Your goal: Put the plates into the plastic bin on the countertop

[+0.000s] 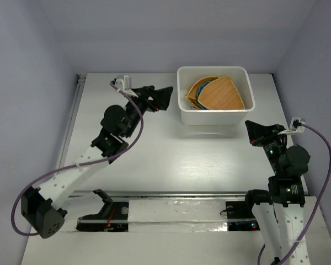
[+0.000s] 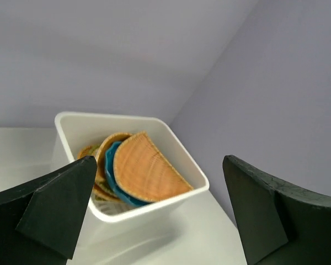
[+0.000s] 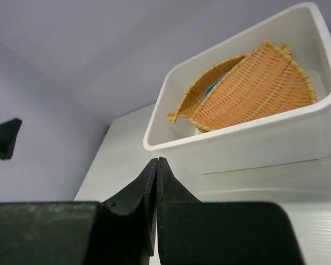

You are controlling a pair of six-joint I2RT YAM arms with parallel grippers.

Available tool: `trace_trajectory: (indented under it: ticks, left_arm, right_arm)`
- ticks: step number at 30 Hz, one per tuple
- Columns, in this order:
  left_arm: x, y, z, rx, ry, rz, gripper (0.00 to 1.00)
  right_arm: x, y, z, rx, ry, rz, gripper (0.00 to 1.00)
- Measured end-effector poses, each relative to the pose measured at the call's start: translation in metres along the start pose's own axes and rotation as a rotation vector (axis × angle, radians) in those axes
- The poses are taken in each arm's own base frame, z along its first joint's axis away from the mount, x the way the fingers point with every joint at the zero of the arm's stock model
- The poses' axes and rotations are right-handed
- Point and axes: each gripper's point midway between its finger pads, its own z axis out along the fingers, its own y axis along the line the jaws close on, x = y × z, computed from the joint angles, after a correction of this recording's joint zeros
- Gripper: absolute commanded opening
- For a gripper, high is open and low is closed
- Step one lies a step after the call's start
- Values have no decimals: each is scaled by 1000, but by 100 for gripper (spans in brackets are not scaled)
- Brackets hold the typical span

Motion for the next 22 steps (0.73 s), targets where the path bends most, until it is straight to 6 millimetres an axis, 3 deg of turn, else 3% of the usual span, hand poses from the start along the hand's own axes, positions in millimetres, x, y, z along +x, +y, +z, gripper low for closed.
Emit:
trace_trajectory:
  ticks: [2, 8, 10, 14, 18, 22]
  left_arm:
    - [8, 8, -21, -12, 17, -3, 99]
    - [70, 72, -99, -193, 191, 26, 99]
    - [76, 84, -121, -225, 206, 25, 99]
    - [63, 87, -157, -229, 172, 2, 99]
    - [38, 75, -170, -186, 98, -28, 99]
    - [29, 67, -172, -158, 87, -30, 99]
  right_arm:
    - [2, -1, 1, 0, 10, -1, 3]
    - [-11, 0, -6, 17, -38, -61, 10]
    - [-18, 5, -8, 8, -59, -75, 12]
    - [-20, 8, -7, -2, -61, -78, 16]
    - [-16, 7, -3, -5, -41, -64, 19]
    - [-14, 8, -1, -11, -29, -52, 19]
